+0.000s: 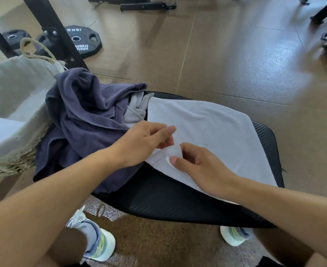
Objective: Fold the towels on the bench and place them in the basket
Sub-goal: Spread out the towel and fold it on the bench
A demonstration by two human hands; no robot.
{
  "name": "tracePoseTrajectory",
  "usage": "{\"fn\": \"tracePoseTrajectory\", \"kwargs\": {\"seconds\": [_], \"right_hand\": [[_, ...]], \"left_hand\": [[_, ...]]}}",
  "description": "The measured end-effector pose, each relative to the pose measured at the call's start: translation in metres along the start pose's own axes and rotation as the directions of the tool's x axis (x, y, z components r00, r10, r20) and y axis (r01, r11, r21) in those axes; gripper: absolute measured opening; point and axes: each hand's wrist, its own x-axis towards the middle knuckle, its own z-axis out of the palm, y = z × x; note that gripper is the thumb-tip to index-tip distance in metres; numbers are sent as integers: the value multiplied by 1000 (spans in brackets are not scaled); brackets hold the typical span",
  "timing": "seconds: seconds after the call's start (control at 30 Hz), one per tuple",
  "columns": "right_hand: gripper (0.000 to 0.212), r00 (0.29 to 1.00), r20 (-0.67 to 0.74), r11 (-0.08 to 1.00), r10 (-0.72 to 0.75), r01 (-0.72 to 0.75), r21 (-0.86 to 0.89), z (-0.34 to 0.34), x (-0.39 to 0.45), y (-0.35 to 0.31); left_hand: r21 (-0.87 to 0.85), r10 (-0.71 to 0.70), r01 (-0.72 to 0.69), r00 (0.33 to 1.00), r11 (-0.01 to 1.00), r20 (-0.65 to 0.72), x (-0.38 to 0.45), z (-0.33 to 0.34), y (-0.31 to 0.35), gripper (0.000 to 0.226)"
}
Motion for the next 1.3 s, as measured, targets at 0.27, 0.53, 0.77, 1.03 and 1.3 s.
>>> {"fn": "tracePoseTrajectory", "kwargs": {"seconds": [0.27,0.53,0.77,1.03,1.3], "right_hand": [[17,986,49,952,157,-164,258,-16,8,3],[29,974,-226,1000,25,-22,19,-14,0,-6],[35,943,-333,1000,-1,2,3,-12,0,-2],[34,918,-393,997,-53,25,-76,-14,-3,-5],[18,948,-317,998,2,-22,-60,-13,-3,-3]], "left_hand": [[52,-61,54,990,997,128,-12,-1,-9,31],[-40,-68,69,997,997,29,-7,2,-11,9],[-67,-78,81,996,994,47,-6,3,-9,14],[-126,-100,106,994,986,52,-4,3,-12,11],[-198,-95,102,994,975,44,-4,3,-9,28]]}}
